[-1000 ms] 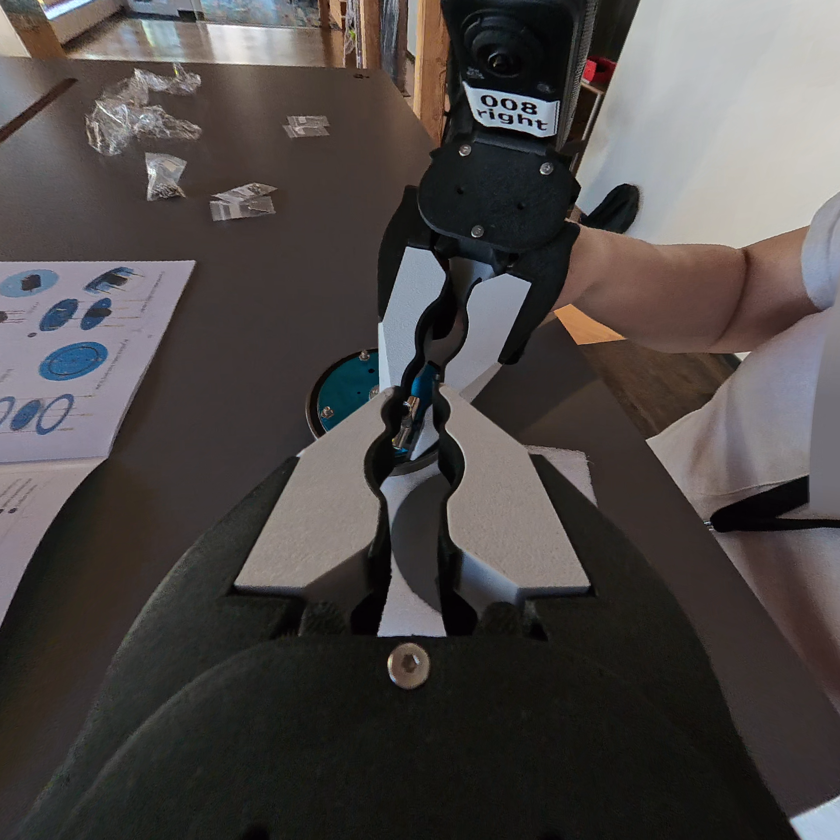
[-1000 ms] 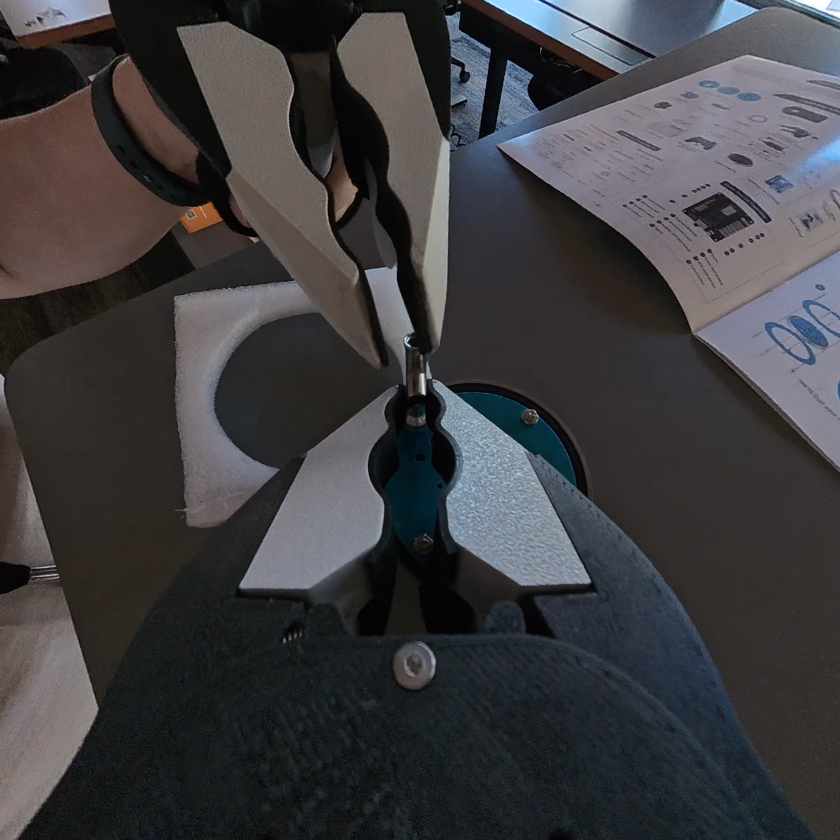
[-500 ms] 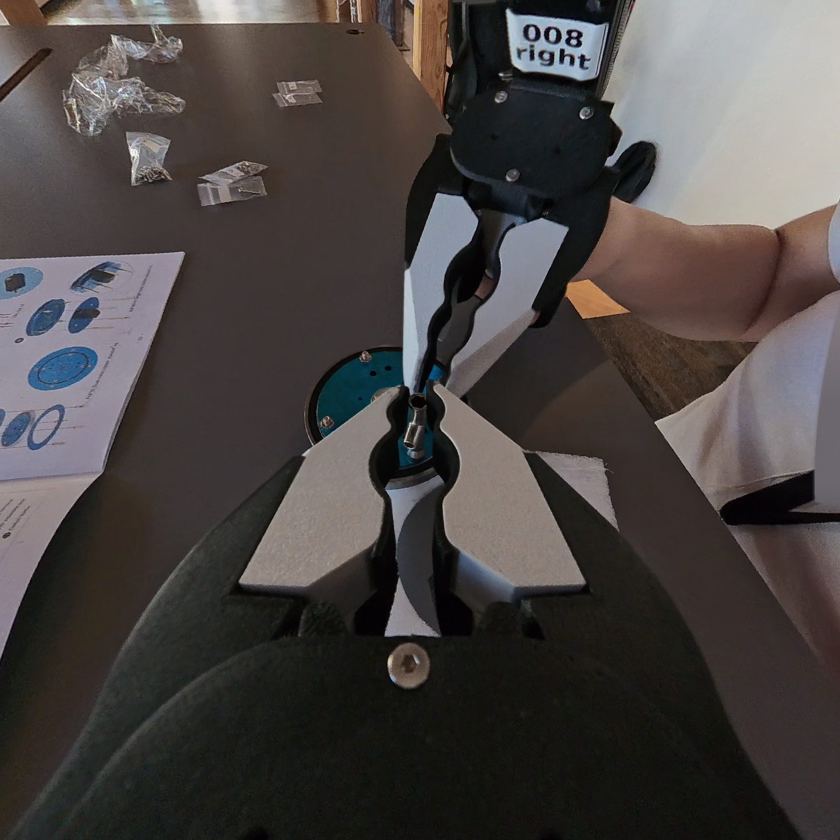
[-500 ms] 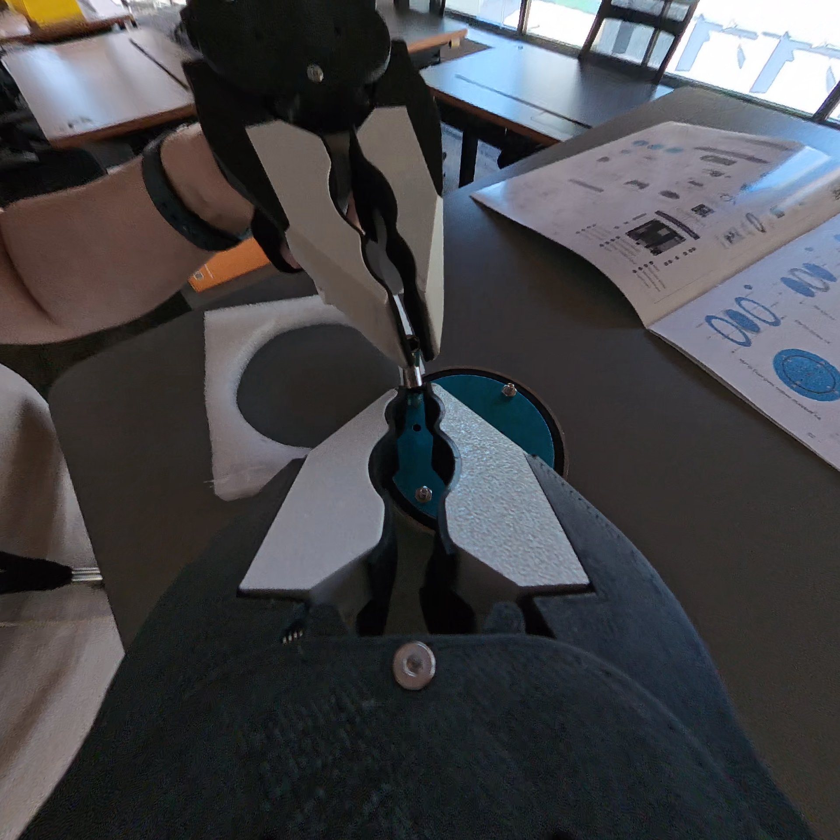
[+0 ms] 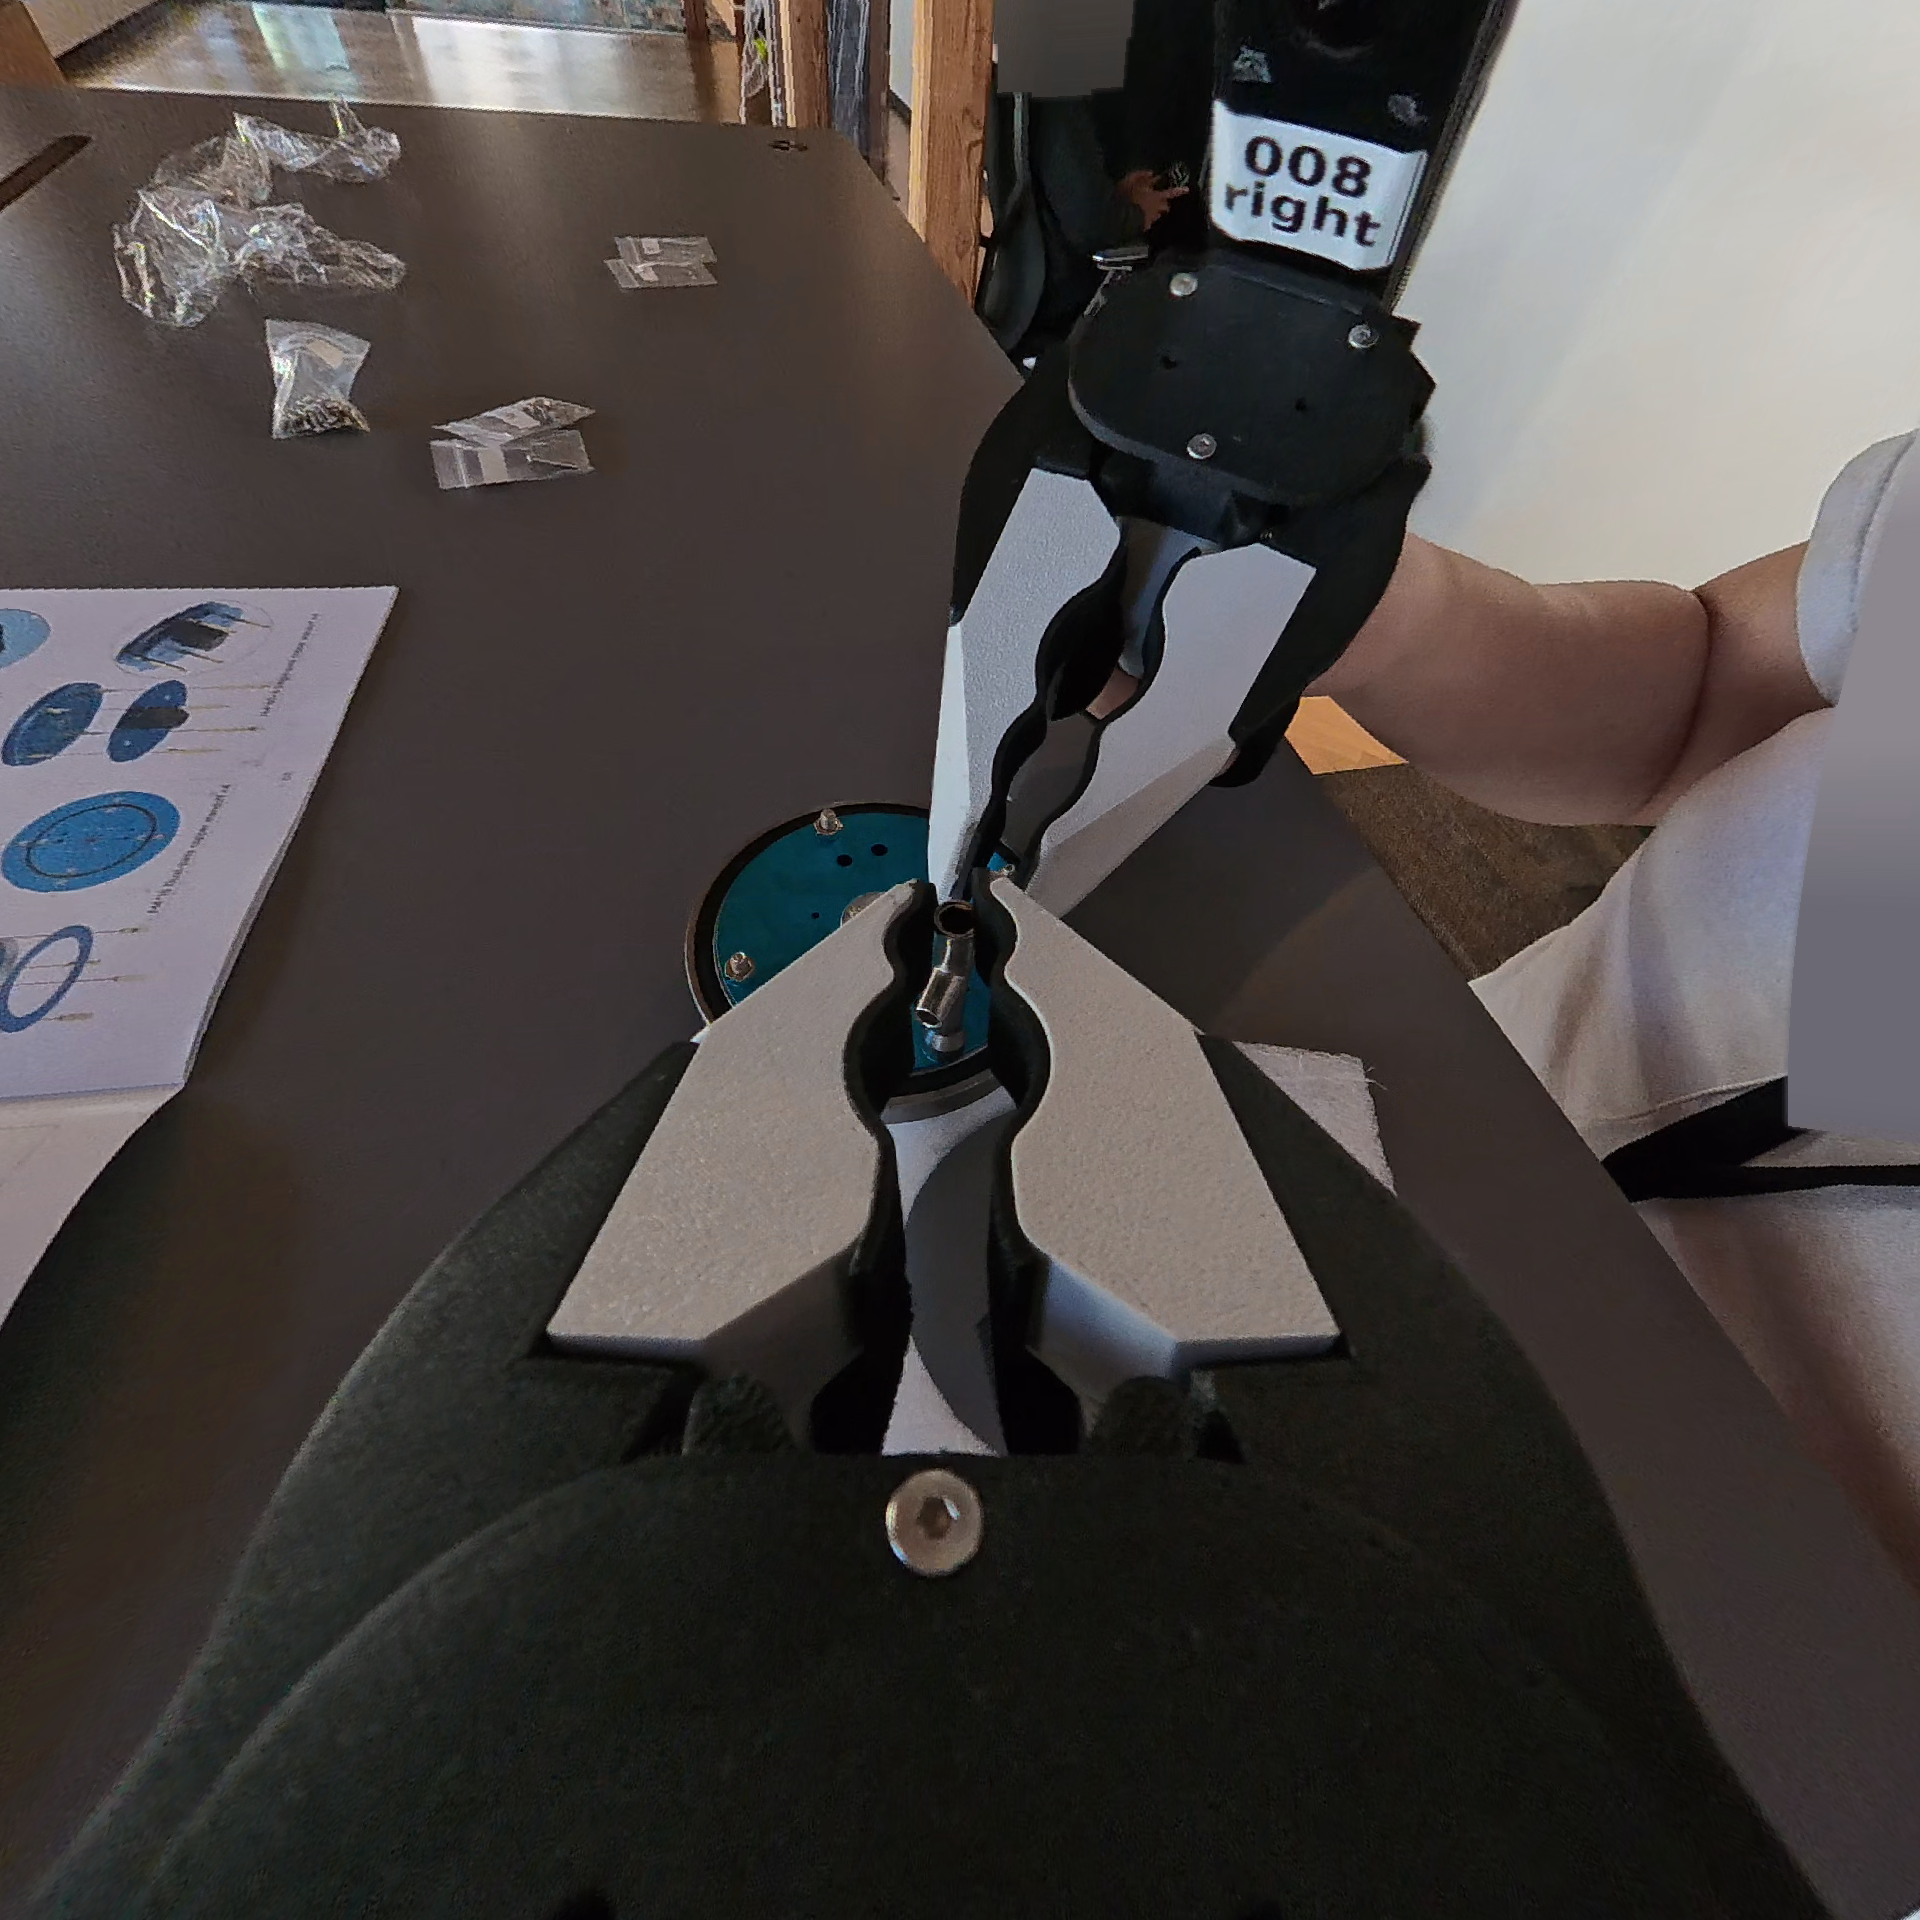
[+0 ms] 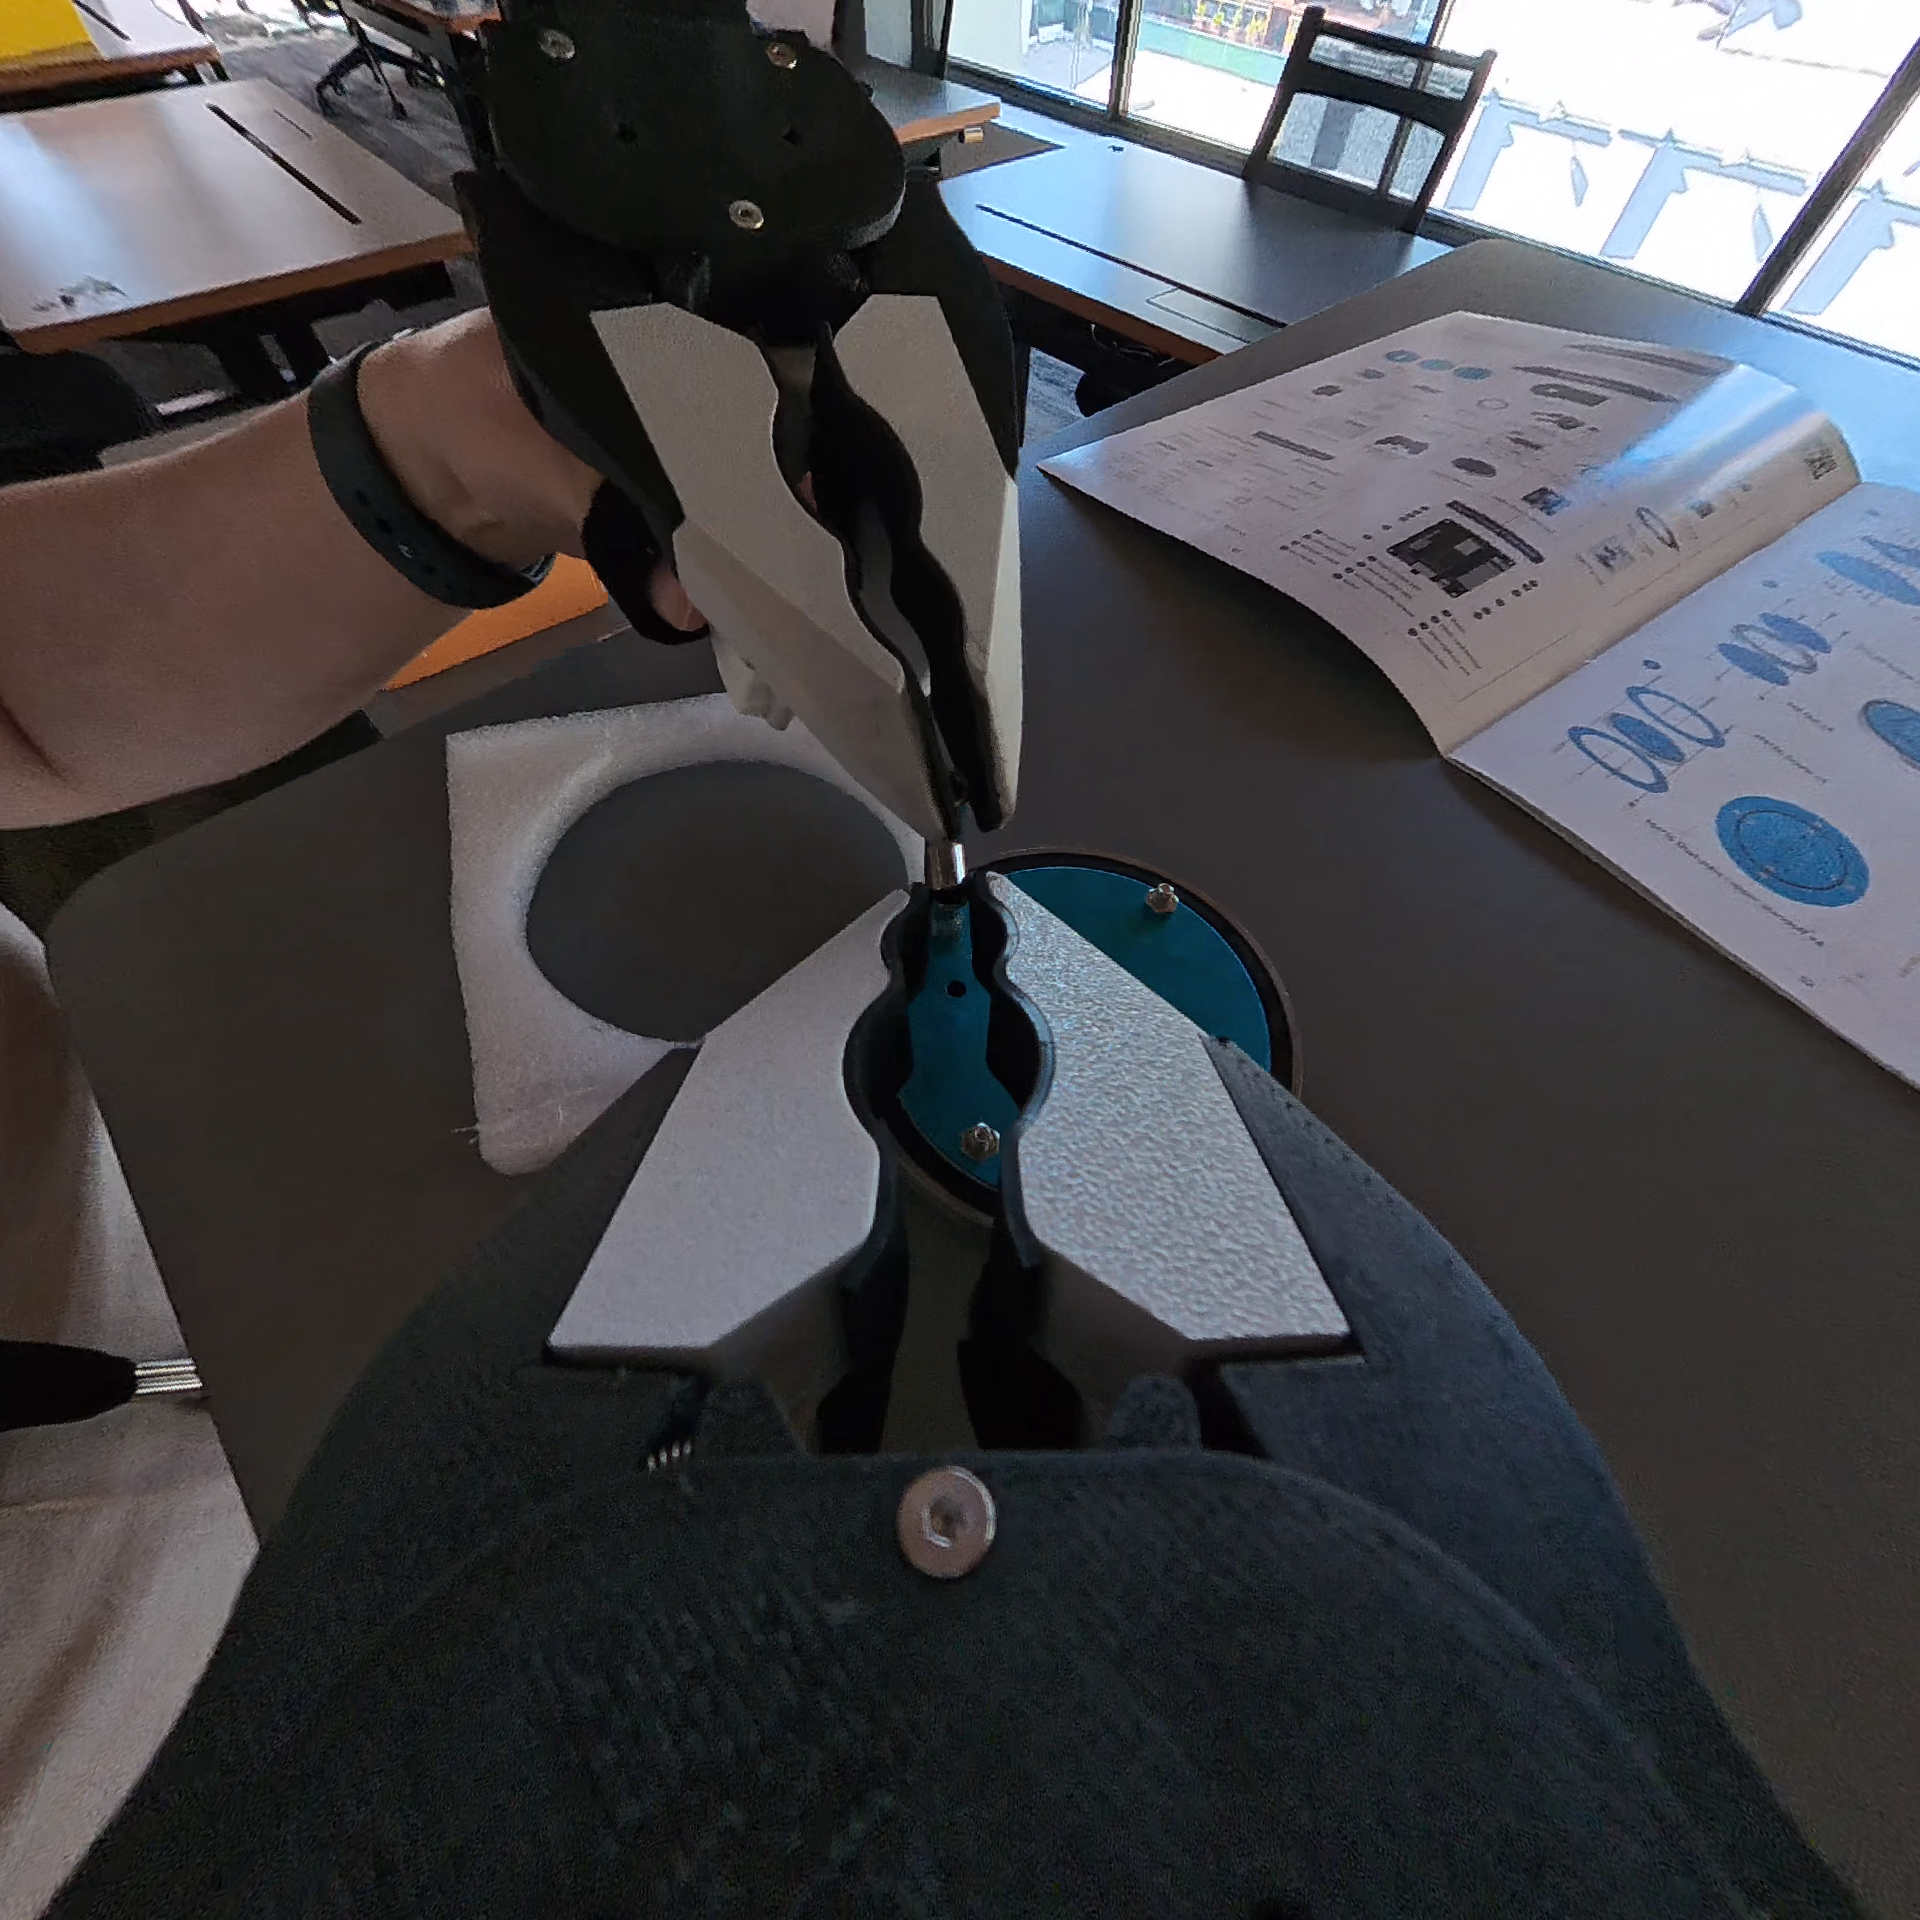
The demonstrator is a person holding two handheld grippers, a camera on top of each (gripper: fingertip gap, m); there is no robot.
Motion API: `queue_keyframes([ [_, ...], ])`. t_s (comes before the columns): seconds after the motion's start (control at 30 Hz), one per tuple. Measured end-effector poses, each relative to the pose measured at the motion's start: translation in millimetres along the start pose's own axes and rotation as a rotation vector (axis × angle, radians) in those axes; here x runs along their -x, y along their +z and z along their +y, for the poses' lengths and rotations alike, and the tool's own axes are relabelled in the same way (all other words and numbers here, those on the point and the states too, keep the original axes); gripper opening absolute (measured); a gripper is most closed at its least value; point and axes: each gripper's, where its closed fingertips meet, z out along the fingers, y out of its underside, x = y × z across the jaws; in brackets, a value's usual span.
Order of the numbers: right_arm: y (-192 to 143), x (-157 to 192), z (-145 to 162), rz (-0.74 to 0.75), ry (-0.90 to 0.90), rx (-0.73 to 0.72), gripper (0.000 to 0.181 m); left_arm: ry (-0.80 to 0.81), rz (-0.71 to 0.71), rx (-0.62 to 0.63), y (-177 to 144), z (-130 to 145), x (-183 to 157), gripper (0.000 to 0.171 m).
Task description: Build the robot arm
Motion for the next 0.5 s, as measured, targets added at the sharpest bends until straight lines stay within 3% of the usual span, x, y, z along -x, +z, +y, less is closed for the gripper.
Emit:
queue_keyframes([
  [0.27, 0.1, 0.6, 1.2, 0.039, 0.005, 0.016, 0.007, -0.003, 0.008, -0.004, 1.1, -0.3, 0.2, 0.007],
  [0.5, 1.5, 5.2, 0.5, -0.013, 0.066, -0.025, 0.016, -0.01, 0.008, -0.004, 0.4, -0.1, -0.3, 0.006],
])
